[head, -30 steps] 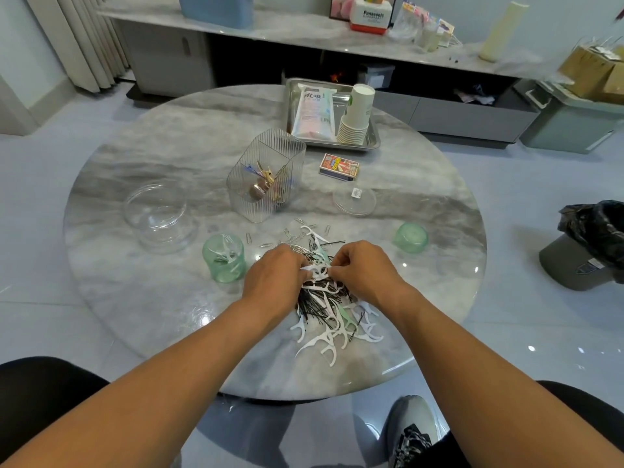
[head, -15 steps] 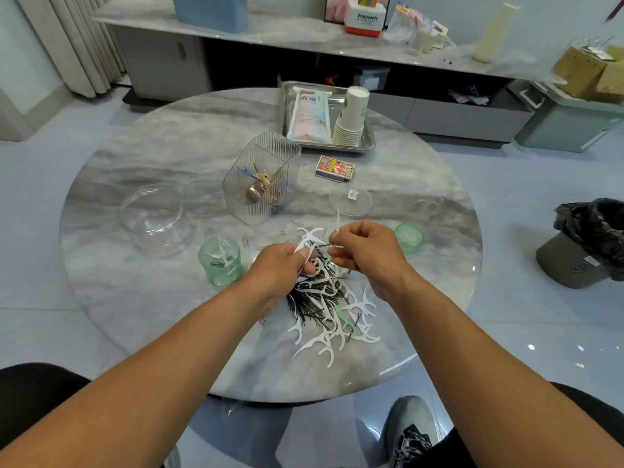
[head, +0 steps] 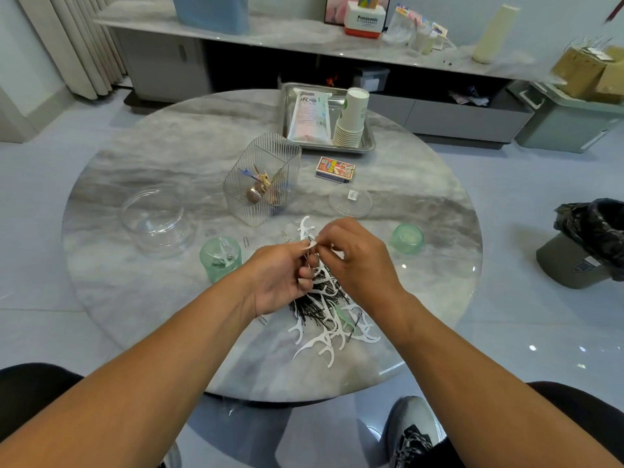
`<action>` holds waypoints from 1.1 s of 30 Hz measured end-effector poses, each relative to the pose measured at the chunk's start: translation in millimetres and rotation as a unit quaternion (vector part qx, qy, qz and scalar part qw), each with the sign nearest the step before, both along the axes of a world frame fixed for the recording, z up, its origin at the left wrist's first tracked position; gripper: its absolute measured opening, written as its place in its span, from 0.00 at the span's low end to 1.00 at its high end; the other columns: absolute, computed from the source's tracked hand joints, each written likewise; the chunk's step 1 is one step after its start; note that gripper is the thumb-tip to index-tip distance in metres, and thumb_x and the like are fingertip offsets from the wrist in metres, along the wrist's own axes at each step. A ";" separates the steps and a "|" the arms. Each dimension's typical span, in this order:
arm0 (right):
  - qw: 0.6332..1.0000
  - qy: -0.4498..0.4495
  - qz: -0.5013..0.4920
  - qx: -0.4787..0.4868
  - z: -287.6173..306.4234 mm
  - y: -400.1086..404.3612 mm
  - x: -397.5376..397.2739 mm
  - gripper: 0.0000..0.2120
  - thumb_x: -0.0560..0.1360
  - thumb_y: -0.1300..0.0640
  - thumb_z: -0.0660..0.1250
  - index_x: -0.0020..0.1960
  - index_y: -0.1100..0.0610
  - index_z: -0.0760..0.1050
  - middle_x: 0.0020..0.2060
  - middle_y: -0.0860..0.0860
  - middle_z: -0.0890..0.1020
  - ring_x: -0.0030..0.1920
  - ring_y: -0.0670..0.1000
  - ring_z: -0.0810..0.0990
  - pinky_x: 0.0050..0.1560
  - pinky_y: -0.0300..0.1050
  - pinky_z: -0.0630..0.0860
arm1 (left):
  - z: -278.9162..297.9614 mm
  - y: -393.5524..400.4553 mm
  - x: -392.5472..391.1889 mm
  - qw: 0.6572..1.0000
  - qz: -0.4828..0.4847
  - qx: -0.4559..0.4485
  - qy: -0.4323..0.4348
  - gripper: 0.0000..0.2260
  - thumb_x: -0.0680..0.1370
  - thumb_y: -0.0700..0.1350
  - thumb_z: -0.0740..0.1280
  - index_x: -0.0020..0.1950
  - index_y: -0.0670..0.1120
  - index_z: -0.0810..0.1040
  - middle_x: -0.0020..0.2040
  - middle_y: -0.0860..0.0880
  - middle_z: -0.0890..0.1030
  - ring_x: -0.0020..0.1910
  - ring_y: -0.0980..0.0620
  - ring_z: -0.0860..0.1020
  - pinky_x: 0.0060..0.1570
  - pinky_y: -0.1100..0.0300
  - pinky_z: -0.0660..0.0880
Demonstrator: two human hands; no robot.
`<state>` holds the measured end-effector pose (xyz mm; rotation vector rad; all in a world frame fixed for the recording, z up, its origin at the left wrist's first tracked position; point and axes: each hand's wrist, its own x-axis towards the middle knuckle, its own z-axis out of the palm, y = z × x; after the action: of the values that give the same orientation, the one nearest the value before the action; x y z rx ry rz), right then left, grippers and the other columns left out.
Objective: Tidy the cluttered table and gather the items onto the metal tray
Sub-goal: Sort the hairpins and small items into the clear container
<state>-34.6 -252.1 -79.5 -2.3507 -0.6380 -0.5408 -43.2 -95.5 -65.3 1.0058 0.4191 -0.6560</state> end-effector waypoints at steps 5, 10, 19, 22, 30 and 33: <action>0.987 -0.102 0.049 -0.116 -3.1 -3.9 0.6 0.04 0.77 0.61 0.70 0.47 0.60 0.83 0.46 0.53 0.83 0.42 0.58 0.81 0.36 0.53 0.78 | -4.0 2.7 -1.4 1.000 -0.001 0.025 -0.011 0.10 0.86 0.47 0.57 0.48 0.46 0.73 0.34 0.50 0.73 0.27 0.57 0.65 0.23 0.66 0.63; 0.993 -0.026 0.048 -0.102 -4.9 -3.0 -3.4 0.09 0.76 0.61 0.72 0.56 0.56 0.86 0.53 0.52 0.84 0.50 0.55 0.83 0.46 0.50 0.80 | -9.7 3.6 -1.2 0.996 0.012 0.077 -0.034 0.09 0.86 0.47 0.57 0.51 0.47 0.75 0.33 0.51 0.72 0.29 0.56 0.66 0.30 0.63 0.64; 0.837 0.404 -0.059 0.363 11.1 8.9 2.5 0.12 0.74 0.51 0.77 0.54 0.54 0.83 0.41 0.48 0.87 0.41 0.43 0.86 0.41 0.35 0.78 | -11.7 -1.4 -4.6 0.985 -0.017 0.136 -0.106 0.13 0.86 0.47 0.58 0.60 0.41 0.78 0.32 0.52 0.71 0.29 0.55 0.69 0.32 0.61 0.69; 0.834 0.388 -0.067 0.387 13.6 7.6 6.8 0.10 0.76 0.57 0.75 0.57 0.55 0.84 0.40 0.50 0.84 0.35 0.42 0.79 0.39 0.36 0.76 | -9.6 1.4 -7.1 0.962 -0.095 0.207 -0.148 0.15 0.86 0.49 0.57 0.57 0.43 0.80 0.32 0.53 0.70 0.28 0.56 0.66 0.33 0.62 0.66; 0.855 0.416 -0.011 0.310 14.3 6.3 12.1 0.04 0.77 0.60 0.73 0.50 0.58 0.86 0.41 0.50 0.87 0.39 0.42 0.82 0.39 0.33 0.76 | -11.0 9.5 -5.1 0.953 -0.129 0.219 -0.164 0.13 0.87 0.49 0.57 0.56 0.43 0.78 0.32 0.54 0.69 0.28 0.57 0.64 0.32 0.62 0.64; 0.847 0.413 -0.100 0.319 6.5 -1.3 21.6 0.06 0.80 0.55 0.69 0.52 0.55 0.84 0.46 0.52 0.86 0.41 0.46 0.80 0.39 0.39 0.77 | -12.2 13.6 -1.4 0.964 -0.095 0.210 -0.134 0.12 0.87 0.50 0.57 0.52 0.45 0.75 0.30 0.54 0.67 0.27 0.56 0.61 0.29 0.62 0.61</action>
<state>-12.9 -253.4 -73.0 -1.7475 0.1838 0.1960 -44.6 -81.9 -77.5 1.5331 0.2256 -0.6022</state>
